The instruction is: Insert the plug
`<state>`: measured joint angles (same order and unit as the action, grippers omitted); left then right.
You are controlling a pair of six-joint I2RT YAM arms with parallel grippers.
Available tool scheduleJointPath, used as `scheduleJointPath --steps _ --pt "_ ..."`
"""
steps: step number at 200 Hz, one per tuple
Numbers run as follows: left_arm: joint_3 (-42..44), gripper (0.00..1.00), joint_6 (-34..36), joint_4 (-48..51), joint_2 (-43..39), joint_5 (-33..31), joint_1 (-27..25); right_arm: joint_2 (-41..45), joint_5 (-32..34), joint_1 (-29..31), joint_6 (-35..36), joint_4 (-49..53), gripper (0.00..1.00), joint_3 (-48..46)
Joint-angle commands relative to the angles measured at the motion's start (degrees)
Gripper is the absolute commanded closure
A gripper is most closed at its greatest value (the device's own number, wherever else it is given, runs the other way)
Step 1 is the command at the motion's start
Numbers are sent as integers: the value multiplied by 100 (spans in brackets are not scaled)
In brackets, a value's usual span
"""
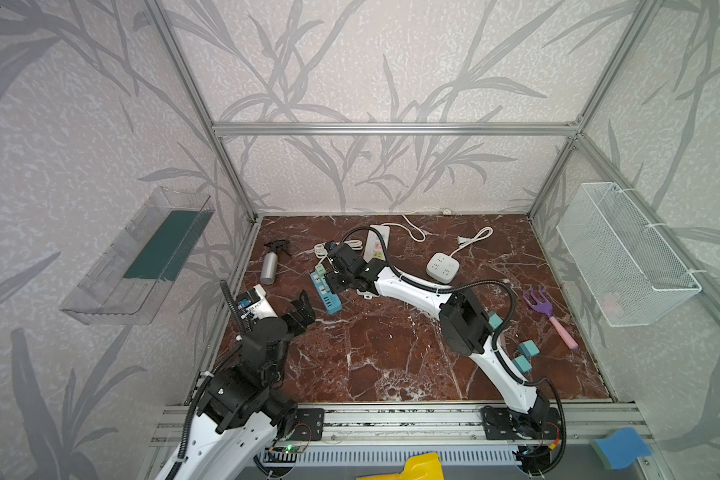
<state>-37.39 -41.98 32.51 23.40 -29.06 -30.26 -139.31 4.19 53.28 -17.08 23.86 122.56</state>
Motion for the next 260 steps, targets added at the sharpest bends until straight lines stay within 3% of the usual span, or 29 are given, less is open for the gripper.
scheduleJointPath --steps 1,39,73,103,148,157,199,224,260 --pt "-197 1 66 3 200 -122 29 482 -52 -23 60 162 41 -119" --pt "-575 1 701 -371 839 77 30 1372 80 -176 161 222 39 -450" --pt "-1084 1 1265 -523 1956 902 29 3205 702 -358 16 -633 38 -3078" --pt "-1513 1 1255 -759 3263 1342 -7 5018 1549 -619 -165 -790 37 -5265" --pt "-2822 1 1524 -88 5524 1029 -507 7260 1536 -1210 -30 -534 0 -7402" --pt "-3090 1 1495 59 5926 984 -575 7589 1408 -1386 1 -544 1 -7662" --pt "-4013 1 1446 226 7330 1157 -601 8254 926 -2124 110 -496 1 -8072" --pt "-4502 1 1448 409 8131 1315 -583 8301 716 -2162 -120 -1026 1 -8449" --pt "-5390 1 1661 1023 9239 1299 -534 8107 702 -2162 -120 -1012 1 -8454"
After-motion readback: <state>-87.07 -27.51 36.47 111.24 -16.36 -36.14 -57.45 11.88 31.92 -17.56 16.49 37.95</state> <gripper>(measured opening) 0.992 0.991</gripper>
